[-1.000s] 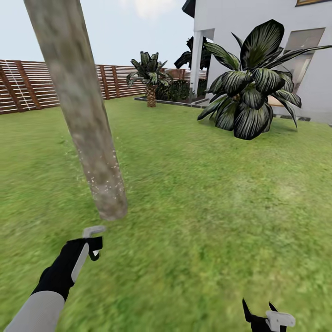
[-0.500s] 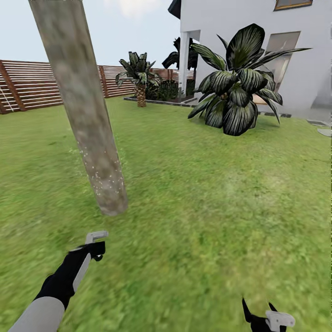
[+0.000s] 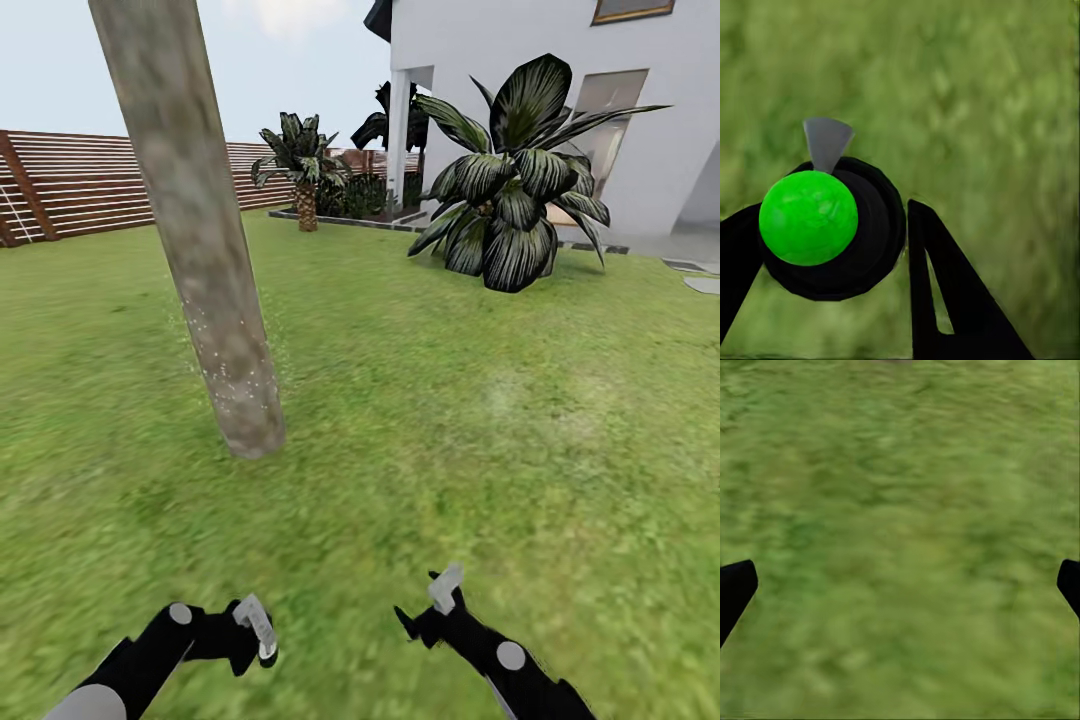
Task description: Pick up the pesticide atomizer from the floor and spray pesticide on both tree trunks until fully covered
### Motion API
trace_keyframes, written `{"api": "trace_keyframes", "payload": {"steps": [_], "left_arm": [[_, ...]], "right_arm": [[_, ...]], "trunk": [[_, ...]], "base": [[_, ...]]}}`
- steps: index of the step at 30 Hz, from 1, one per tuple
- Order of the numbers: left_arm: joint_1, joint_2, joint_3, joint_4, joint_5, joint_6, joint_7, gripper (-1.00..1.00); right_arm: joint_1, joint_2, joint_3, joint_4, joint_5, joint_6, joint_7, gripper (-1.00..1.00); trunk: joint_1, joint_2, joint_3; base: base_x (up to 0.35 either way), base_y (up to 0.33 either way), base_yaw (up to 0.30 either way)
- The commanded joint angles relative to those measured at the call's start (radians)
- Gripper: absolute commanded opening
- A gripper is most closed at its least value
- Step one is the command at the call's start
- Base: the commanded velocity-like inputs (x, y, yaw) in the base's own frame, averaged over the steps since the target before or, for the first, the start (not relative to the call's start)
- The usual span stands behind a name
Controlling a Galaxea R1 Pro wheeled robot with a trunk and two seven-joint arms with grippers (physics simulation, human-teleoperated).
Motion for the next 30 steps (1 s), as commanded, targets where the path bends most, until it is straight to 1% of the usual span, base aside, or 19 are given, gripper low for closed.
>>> {"api": "trace_keyframes", "payload": {"steps": [1,2,3,5,7,9,11,12,13,15,16,17,18,20,21,23,28,30], "left_arm": [[0.0,-0.001,0.002,0.0,-0.018,0.002,-0.014,-1.0],[0.0,-0.002,0.003,0.001,-0.034,0.004,-0.03,-1.0],[0.0,-0.002,0.003,0.001,-0.047,0.005,-0.053,-1.0],[-0.001,-0.002,0.002,0.0,-0.054,0.008,-0.068,-1.0],[-0.005,-0.002,0.002,-0.001,-0.059,0.034,-0.073,-1.0],[-0.007,-0.004,-0.005,-0.002,-0.062,0.069,-0.074,-1.0],[-0.009,-0.006,-0.038,-0.003,-0.073,0.083,-0.075,-1.0],[-0.009,-0.014,-0.055,-0.003,-0.077,0.086,-0.075,-1.0],[-0.009,-0.023,-0.065,-0.002,-0.08,0.087,-0.075,-1.0],[-0.01,-0.036,-0.073,-0.002,-0.084,0.097,-0.075,-1.0],[-0.01,-0.046,-0.075,-0.002,-0.092,0.115,-0.074,-1.0],[-0.011,-0.061,-0.076,-0.002,-0.115,0.139,-0.075,-1.0],[-0.013,-0.082,-0.076,-0.002,-0.154,0.158,-0.075,-1.0],[-0.014,-0.102,-0.076,-0.002,-0.194,0.168,-0.076,-1.0],[-0.015,-0.109,-0.075,-0.002,-0.205,0.171,-0.076,-1.0],[-0.015,-0.114,-0.075,-0.002,-0.214,0.173,-0.076,-1.0],[-0.016,-0.119,-0.075,-0.007,-0.217,0.175,-0.076,-1.0],[-0.016,-0.13,-0.075,-0.012,-0.217,0.176,-0.076,-1.0]], "right_arm": [[-0.004,0.012,0.0,-0.004,0.029,0.003,0.025,1.0],[-0.007,0.026,-0.001,-0.007,0.06,0.006,0.048,1.0],[-0.009,0.035,-0.001,-0.008,0.083,0.008,0.067,1.0],[-0.011,0.038,-0.001,-0.009,0.09,0.009,0.075,1.0],[-0.012,0.038,-0.002,-0.009,0.093,0.008,0.107,1.0],[-0.014,0.038,-0.002,-0.011,0.095,0.008,0.179,1.0],[-0.02,0.038,-0.002,-0.011,0.096,0.008,0.249,1.0],[-0.026,0.038,-0.002,-0.011,0.097,0.009,0.272,1.0],[-0.033,0.039,-0.001,-0.011,0.097,0.009,0.287,1.0],[-0.047,0.039,0.0,-0.01,0.101,0.016,0.309,1.0],[-0.054,0.04,0.0,-0.01,0.108,0.029,0.325,1.0],[-0.059,0.04,0.0,-0.01,0.116,0.049,0.347,1.0],[-0.063,0.04,0.0,-0.011,0.121,0.066,0.371,1.0],[-0.064,0.04,0.0,-0.011,0.124,0.074,0.384,1.0],[-0.065,0.04,0.0,-0.011,0.125,0.076,0.387,-1.0],[-0.065,0.04,0.0,-0.011,0.125,0.077,0.39,-1.0],[-0.066,0.04,0.0,-0.012,0.129,0.079,0.392,-1.0],[-0.066,0.04,0.0,-0.012,0.131,0.079,0.392,-1.0]], "trunk": [[0.0,0.0,0.0],[0.0,0.0,0.0],[0.0,0.0,0.0],[0.0,0.0,0.0],[0.0,0.0,0.0],[0.0,0.0,0.0],[0.0,0.0,0.0],[0.0,0.0,0.0],[0.0,0.0,0.0],[0.0,0.0,0.0],[0.0,0.0,0.0],[0.0,0.0,0.0],[0.0,0.0,0.0],[0.0,0.0,0.0],[0.0,0.0,0.0],[0.0,0.0,0.0],[0.0,0.0,0.0],[0.0,0.0,0.0]], "base": [[-0.001,0.0,0.0],[0.0,0.0,0.0],[0.0,0.0,0.0],[0.0,0.0,0.0],[0.0,0.0,0.0],[0.0,0.0,0.0],[0.0,0.0,0.0],[0.0,0.0,0.0],[0.0,0.0,0.0],[0.0,0.0,0.0],[0.0,0.0,0.0],[0.0,0.0,0.0],[0.0,0.0,0.0],[0.0,0.0,0.0],[0.0,0.0,0.0],[0.0,0.0,0.0],[0.0,0.0,0.0],[0.0,0.0,0.0]]}}
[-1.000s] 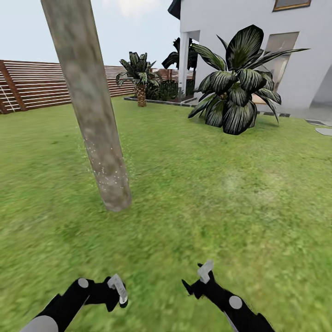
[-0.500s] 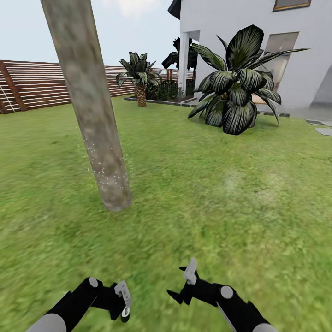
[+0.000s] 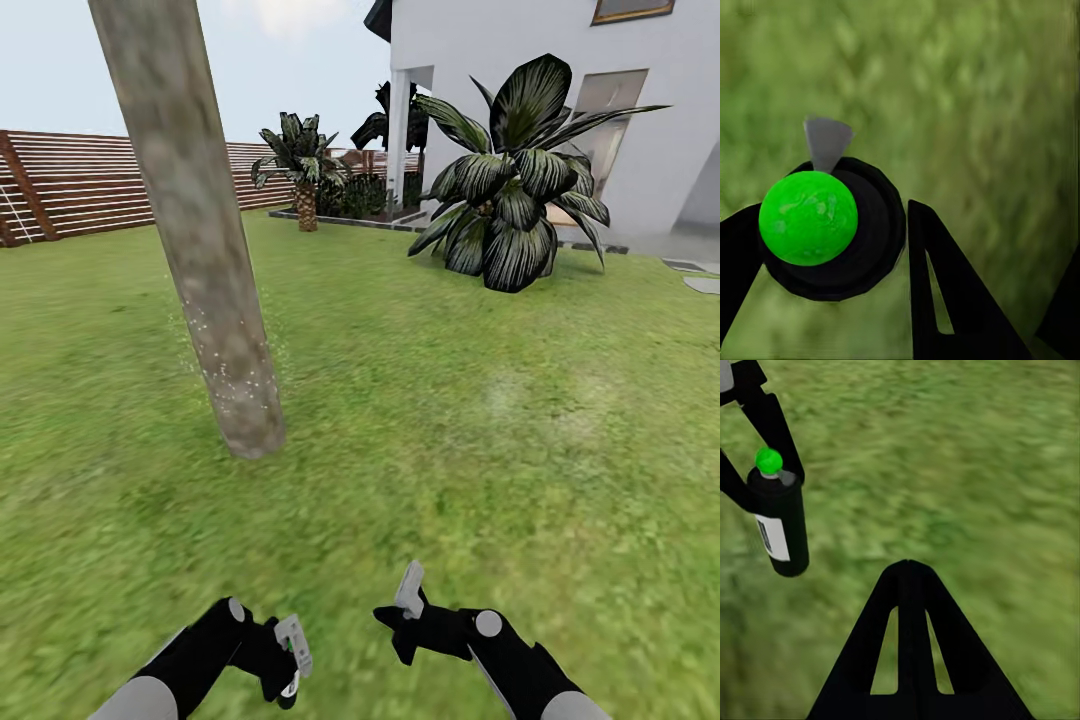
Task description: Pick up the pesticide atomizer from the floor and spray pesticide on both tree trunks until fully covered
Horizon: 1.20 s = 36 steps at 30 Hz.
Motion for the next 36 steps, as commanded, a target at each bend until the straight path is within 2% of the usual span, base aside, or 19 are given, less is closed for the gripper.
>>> {"api": "trace_keyframes", "payload": {"steps": [1,3,6,9,13,16,21,26,32,36], "left_arm": [[0.0,-0.007,0.0,-0.001,-0.002,0.0,0.001,-1.0],[-0.001,-0.021,0.0,-0.002,-0.002,0.0,0.001,-1.0],[-0.005,-0.042,0.0,-0.004,-0.003,0.001,0.002,-1.0],[-0.023,-0.061,0.001,-0.004,-0.001,0.026,0.004,-1.0],[-0.028,-0.079,0.0,-0.005,-0.001,0.073,0.005,-1.0],[-0.029,-0.094,-0.001,-0.006,-0.003,0.076,0.006,-1.0],[-0.029,-0.105,-0.002,-0.009,-0.005,0.075,0.013,-1.0],[-0.03,-0.107,-0.002,-0.019,-0.062,0.06,0.03,-1.0],[-0.03,-0.117,0.0,-0.032,-0.068,0.05,0.026,-1.0],[-0.03,-0.119,0.0,-0.034,-0.063,-0.018,0.022,-1.0]], "right_arm": [[0.0,0.0,0.001,0.0,0.0,0.0,0.001,-1.0],[0.0,0.001,0.008,0.0,0.0,0.0,0.001,-1.0],[0.0,0.001,0.062,-0.001,0.001,0.0,0.0,-1.0],[0.0,0.002,0.082,-0.017,-0.001,0.0,0.0,-1.0],[0.0,0.003,0.084,-0.021,-0.001,0.0,0.001,-1.0],[0.0,0.005,0.084,-0.021,-0.001,0.0,0.001,-1.0],[0.0,0.025,0.084,-0.021,-0.001,0.0,0.001,-1.0],[0.0,0.028,0.084,-0.021,-0.001,0.0,0.001,-1.0],[0.0,0.028,0.084,-0.021,-0.001,0.0,0.001,-1.0],[0.0,0.028,0.084,-0.022,-0.001,0.0,0.001,-1.0]], "trunk": [[0.0,0.0,0.0],[0.0,0.0,0.0],[0.0,0.0,0.0],[0.0,0.0,0.0],[0.0,0.0,0.0],[0.0,0.0,0.0],[0.0,0.0,0.0],[0.0,0.0,0.0],[0.0,0.0,0.0],[0.0,0.0,0.0]], "base": [[0.0,0.0,0.0],[0.0,0.0,0.0],[0.0,0.0,0.0],[0.0,0.0,0.0],[0.0,0.0,0.0],[0.0,0.0,0.0],[0.0,0.0,0.0],[0.0,0.0,0.0],[0.0,0.0,0.0],[0.0,0.0,0.0]]}}
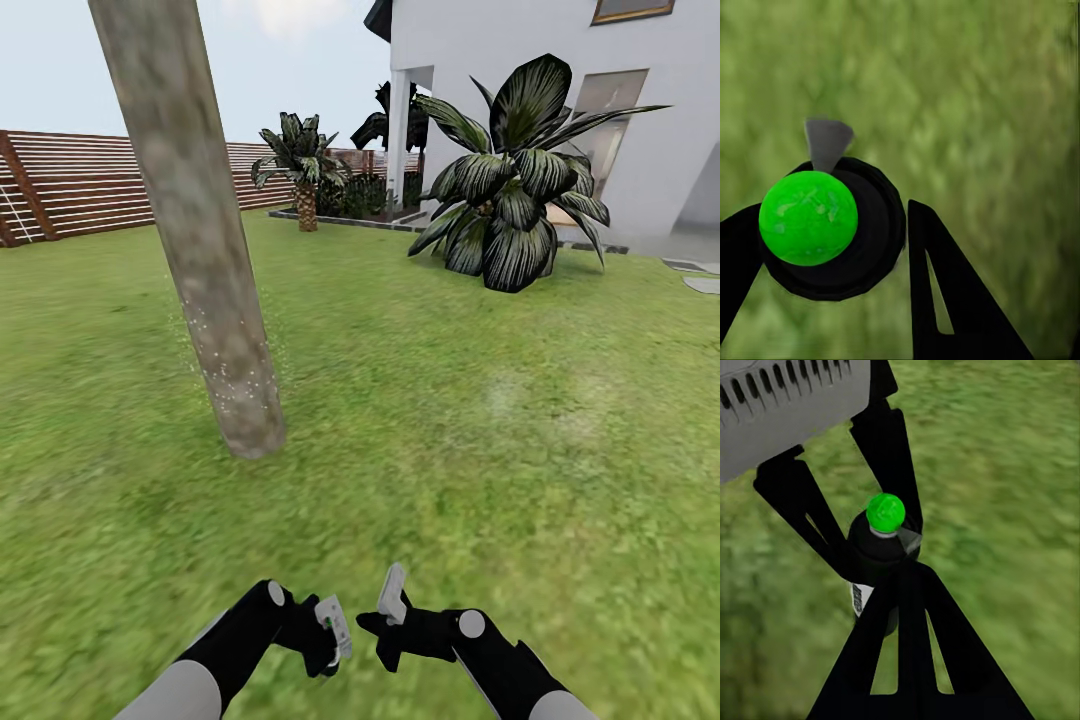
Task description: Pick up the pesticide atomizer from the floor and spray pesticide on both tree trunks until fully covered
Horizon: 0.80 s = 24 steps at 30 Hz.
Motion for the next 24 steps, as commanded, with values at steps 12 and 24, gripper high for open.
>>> {"api": "trace_keyframes", "payload": {"steps": [12,24], "left_arm": [[0.002,-0.012,0.003,0.003,0.003,-0.016,-0.023,-1.0],[0.002,-0.015,0.003,0.001,0.007,-0.029,-0.061,-1.0]], "right_arm": [[0.0,0.0,0.0,-0.02,0.0,0.0,0.0,-1.0],[0.0,0.0,0.0,-0.02,0.0,0.0,0.0,-1.0]], "trunk": [[0.0,0.0,0.0],[0.0,0.0,0.0]], "base": [[0.0,0.0,0.0],[0.0,0.0,0.0]]}}
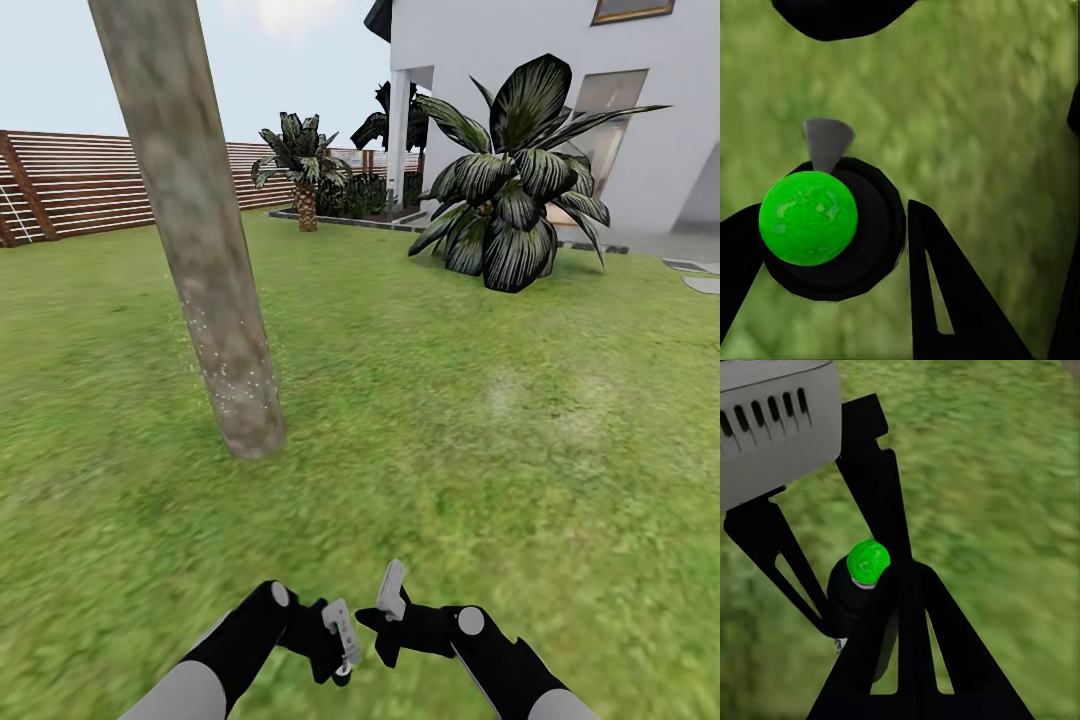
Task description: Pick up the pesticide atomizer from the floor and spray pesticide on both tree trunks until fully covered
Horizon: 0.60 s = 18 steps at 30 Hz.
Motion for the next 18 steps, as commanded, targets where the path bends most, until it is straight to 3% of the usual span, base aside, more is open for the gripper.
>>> {"api": "trace_keyframes", "payload": {"steps": [1,6,8,10,18], "left_arm": [[0.0,-0.002,0.0,0.0,0.0,0.0,0.0,-1.0],[-0.001,-0.01,0.0,-0.001,0.004,0.001,0.001,-1.0],[-0.001,-0.009,-0.001,-0.001,0.047,-0.001,0.0,-1.0],[-0.002,-0.009,-0.001,-0.001,0.066,-0.002,-0.001,-1.0],[-0.002,-0.007,-0.002,-0.002,0.073,-0.002,-0.019,-1.0]], "right_arm": [[0.0,0.0,0.0,0.0,0.0,0.0,0.0,-1.0],[0.0,0.0,0.0,0.0,0.0,0.0,0.0,-1.0],[0.0,0.0,0.0,0.0,0.0,0.0,0.0,-1.0],[0.0,0.0,0.0,0.0,0.0,0.0,0.0,-1.0],[0.0,0.0,0.0,0.0,0.0,0.0,0.0,-1.0]], "trunk": [[0.0,0.0,0.0],[0.0,0.0,0.0],[0.0,0.0,0.0],[0.0,0.0,0.0],[0.0,0.0,0.0]], "base": [[0.0,0.0,0.0],[0.0,0.0,0.0],[0.0,0.0,0.0],[0.0,0.0,0.0],[0.0,0.0,0.0]]}}
